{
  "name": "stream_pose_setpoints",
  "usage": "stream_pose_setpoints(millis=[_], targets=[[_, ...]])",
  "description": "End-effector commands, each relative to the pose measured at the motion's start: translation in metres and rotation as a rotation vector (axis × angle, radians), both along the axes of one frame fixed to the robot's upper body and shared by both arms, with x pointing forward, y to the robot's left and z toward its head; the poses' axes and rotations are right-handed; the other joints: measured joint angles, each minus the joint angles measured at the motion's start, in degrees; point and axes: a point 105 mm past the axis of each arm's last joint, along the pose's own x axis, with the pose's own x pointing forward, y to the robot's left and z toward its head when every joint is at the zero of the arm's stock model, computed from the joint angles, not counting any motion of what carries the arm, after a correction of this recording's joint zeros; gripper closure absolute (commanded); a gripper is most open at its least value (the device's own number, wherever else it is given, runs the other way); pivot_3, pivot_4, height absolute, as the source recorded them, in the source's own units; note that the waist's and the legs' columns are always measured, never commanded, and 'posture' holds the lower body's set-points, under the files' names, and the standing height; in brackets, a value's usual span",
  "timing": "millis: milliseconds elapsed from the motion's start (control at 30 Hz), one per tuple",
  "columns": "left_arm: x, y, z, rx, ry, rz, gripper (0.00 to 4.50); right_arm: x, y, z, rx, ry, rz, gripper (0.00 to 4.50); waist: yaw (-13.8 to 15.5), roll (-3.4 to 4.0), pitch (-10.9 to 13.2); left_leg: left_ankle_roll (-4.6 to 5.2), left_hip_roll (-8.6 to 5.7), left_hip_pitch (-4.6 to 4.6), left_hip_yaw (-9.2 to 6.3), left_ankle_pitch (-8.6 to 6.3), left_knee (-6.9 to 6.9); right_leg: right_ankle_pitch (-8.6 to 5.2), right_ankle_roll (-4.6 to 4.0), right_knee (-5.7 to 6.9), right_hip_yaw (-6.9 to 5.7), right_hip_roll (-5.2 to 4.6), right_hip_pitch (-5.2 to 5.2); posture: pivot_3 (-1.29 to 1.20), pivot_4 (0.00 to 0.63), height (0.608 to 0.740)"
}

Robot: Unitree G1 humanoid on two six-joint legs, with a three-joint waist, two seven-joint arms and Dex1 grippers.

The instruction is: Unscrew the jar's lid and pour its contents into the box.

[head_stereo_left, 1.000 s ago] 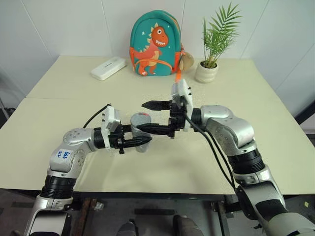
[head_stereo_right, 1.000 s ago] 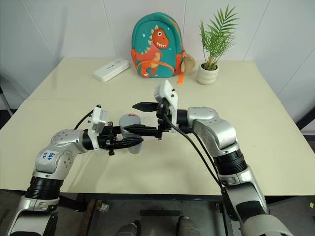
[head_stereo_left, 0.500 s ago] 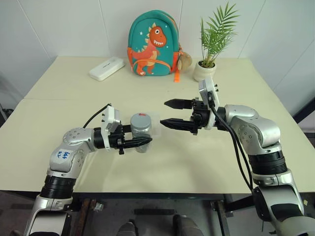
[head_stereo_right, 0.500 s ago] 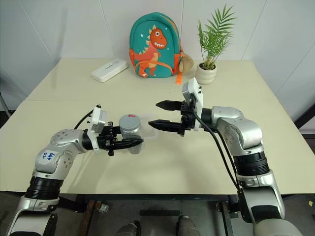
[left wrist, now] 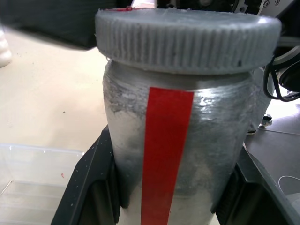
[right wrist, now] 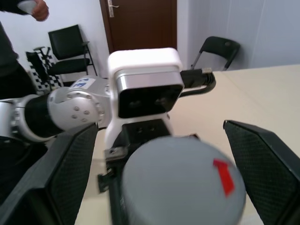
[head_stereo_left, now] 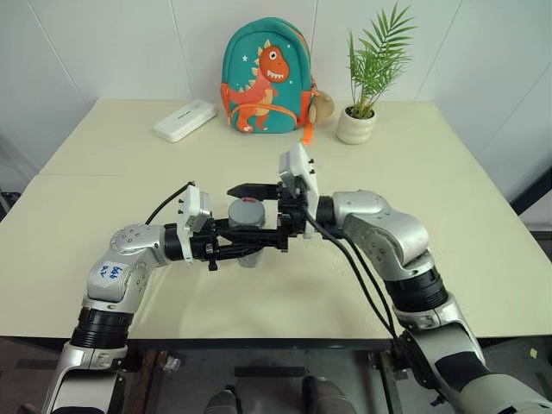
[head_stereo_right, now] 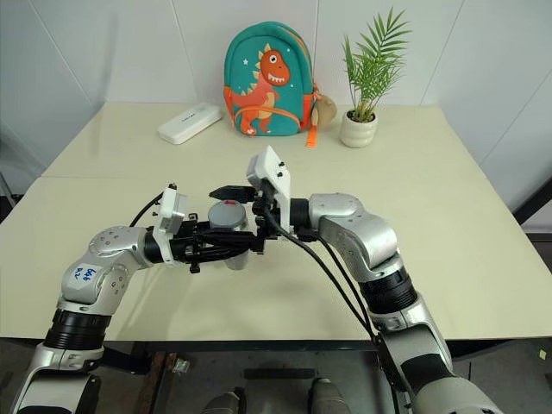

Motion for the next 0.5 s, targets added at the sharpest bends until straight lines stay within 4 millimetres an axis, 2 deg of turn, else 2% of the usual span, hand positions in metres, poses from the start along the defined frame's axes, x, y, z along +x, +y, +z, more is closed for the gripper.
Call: stream_pose_setpoints(millis=[33,200,333,500], targets=[[-0.003,-0.003,0.013,-0.014,-0.058,-0.016,2.53,0.003,0.001,0.012,0.03,-0.064,-0.012,0.01,0.0,0.0,0.0,0.0,0.0,0.0,0.0,0.0,0.0,0.0,0.0,0.0,0.0,0.0,0.0,0.0,0.15,0.74],[-0.002,-0.003,0.015,-0.02,-0.069,-0.01,2.53,0.009,-0.008,0.012,0.037,-0.056,-0.031,0.01,0.0,0.0,0.0,0.0,0.0,-0.01,0.0,0.0,-0.01,0.0,0.0,-0.02,0.0,0.0,0.0,0.0,0.15,0.74],[-0.002,-0.006,0.022,-0.045,-0.099,-0.011,2.53,0.013,-0.024,0.012,0.045,-0.02,-0.028,0.01,0.0,0.0,0.0,0.0,0.0,-0.01,0.0,0.0,-0.01,0.0,0.0,-0.02,0.0,0.0,0.01,0.0,0.15,0.74],[-0.002,-0.007,0.021,-0.04,-0.097,-0.011,2.53,0.016,-0.041,0.016,0.059,0.01,-0.032,0.01,-0.1,0.0,0.0,0.0,0.0,-0.01,0.0,0.0,-0.01,0.0,0.0,-0.02,0.0,0.0,0.0,0.0,0.15,0.74]])
